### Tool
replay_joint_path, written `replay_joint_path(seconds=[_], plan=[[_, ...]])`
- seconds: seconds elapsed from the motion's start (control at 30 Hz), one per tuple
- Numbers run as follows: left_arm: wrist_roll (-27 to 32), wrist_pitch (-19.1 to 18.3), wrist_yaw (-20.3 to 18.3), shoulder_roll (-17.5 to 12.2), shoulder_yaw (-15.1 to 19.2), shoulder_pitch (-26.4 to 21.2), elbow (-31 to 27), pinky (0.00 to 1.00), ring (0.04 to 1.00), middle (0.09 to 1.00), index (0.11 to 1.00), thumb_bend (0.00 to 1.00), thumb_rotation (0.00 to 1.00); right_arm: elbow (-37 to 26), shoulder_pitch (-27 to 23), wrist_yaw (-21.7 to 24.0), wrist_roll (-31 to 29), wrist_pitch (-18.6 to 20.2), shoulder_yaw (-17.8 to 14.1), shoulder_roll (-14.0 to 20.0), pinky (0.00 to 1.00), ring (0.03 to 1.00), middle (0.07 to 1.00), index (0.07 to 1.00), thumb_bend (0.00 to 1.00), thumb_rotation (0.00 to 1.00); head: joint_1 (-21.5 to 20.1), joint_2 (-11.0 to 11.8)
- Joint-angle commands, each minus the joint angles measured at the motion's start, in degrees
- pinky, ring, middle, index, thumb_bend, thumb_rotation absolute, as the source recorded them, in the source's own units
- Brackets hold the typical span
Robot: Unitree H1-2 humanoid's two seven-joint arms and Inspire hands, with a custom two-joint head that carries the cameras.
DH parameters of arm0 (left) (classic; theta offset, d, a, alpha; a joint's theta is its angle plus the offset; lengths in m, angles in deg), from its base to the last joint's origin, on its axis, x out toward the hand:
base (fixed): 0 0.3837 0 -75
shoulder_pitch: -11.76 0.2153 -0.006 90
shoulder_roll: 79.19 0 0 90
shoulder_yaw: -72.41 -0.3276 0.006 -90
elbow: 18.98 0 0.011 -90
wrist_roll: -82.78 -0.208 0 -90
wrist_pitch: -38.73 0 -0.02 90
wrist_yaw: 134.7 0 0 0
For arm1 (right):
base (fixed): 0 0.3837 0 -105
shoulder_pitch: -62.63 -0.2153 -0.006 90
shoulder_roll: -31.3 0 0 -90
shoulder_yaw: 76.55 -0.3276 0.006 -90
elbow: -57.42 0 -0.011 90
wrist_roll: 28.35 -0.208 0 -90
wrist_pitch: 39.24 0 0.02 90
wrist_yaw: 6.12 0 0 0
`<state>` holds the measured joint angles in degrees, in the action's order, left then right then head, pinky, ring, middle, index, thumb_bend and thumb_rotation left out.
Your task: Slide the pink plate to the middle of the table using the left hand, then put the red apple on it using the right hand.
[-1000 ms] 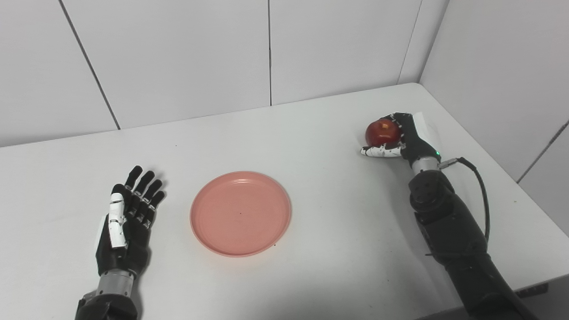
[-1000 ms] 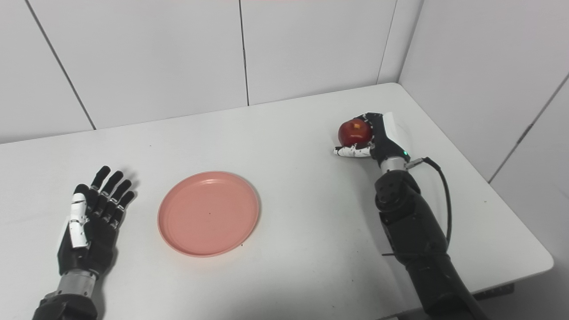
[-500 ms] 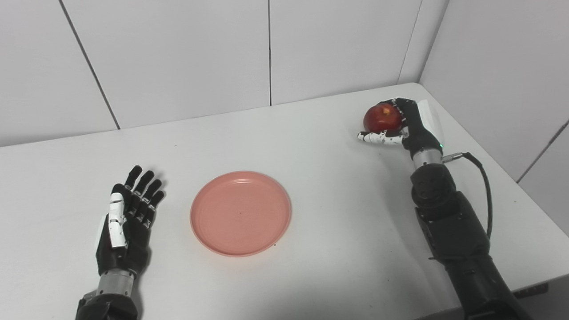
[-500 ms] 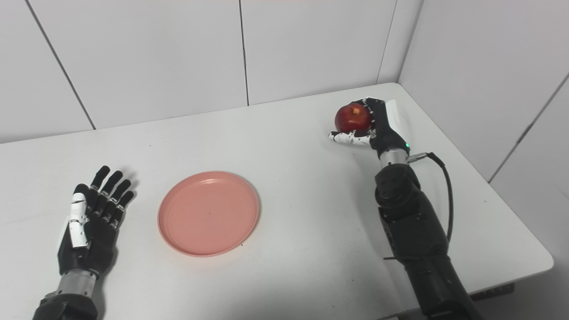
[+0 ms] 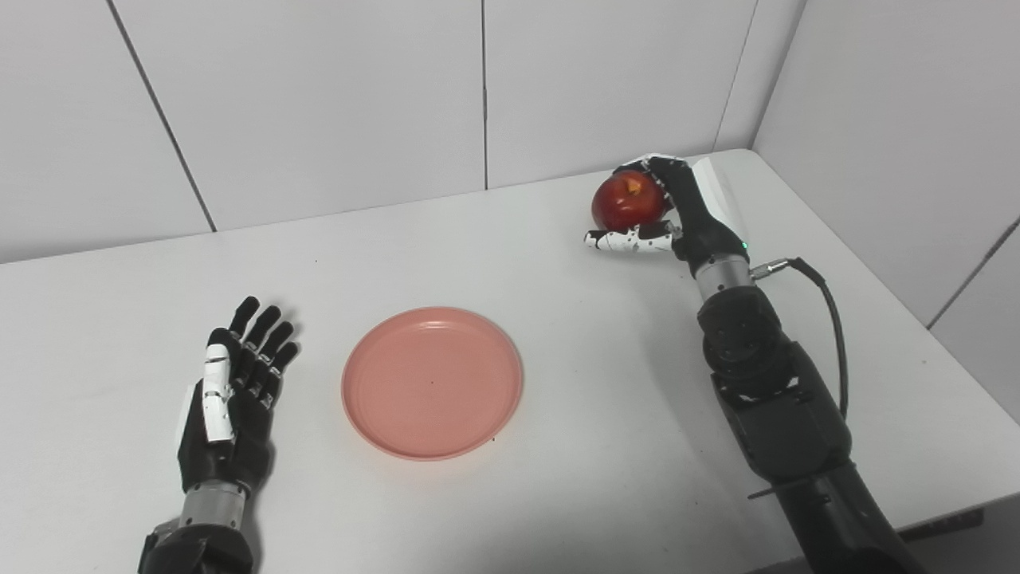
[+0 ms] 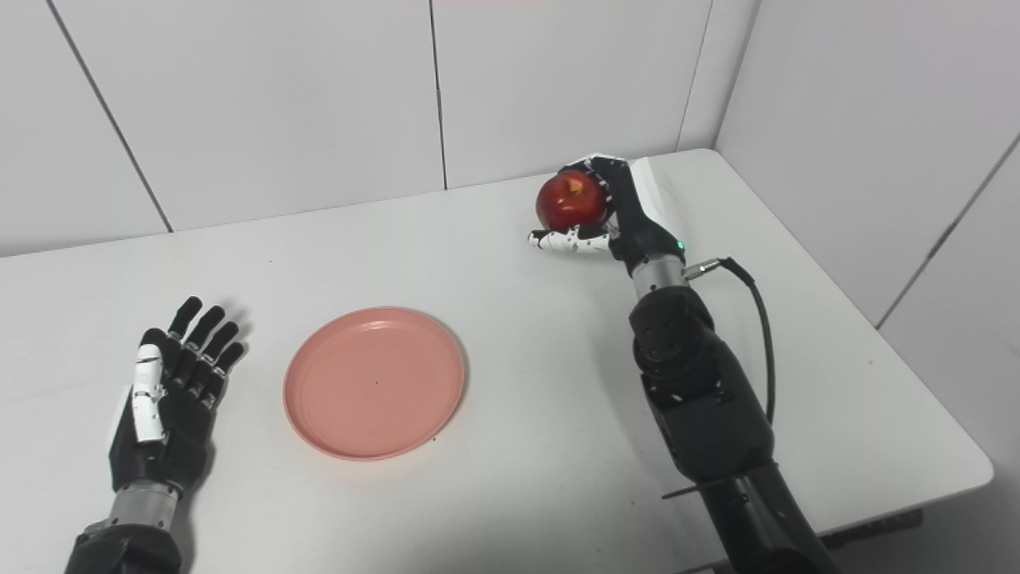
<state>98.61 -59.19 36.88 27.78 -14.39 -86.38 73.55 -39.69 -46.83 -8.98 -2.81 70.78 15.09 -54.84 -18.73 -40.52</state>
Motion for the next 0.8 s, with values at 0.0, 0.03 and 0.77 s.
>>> replay_joint_path(seconds=[0.0, 0.03, 0.77], plan=[[-1.0, -0.9, 1.2, 1.0, -0.7, 1.3, 0.4, 0.91, 0.897, 0.904, 0.892, 0.40, 1.00, -3.5, -3.6, 0.5, 1.4, -0.4, 1.1, -0.6, 0.41, 0.479, 0.513, 0.487, 0.51, 0.13, 0.8, 0.0], [-1.1, -0.8, 1.3, 1.1, -0.8, 1.3, 0.4, 0.91, 0.901, 0.907, 0.894, 0.40, 1.00, -4.0, -3.7, 0.9, 1.7, -0.2, 1.7, -0.9, 0.41, 0.479, 0.514, 0.487, 0.51, 0.13, 1.0, 0.0], [-5.4, 1.1, 4.8, 4.4, -3.0, 1.9, -0.5, 0.92, 0.910, 0.917, 0.905, 0.39, 1.00, -4.0, -5.2, 4.3, 3.8, -2.6, 11.8, -10.9, 0.38, 0.451, 0.510, 0.486, 0.52, 0.13, 13.0, -0.5]])
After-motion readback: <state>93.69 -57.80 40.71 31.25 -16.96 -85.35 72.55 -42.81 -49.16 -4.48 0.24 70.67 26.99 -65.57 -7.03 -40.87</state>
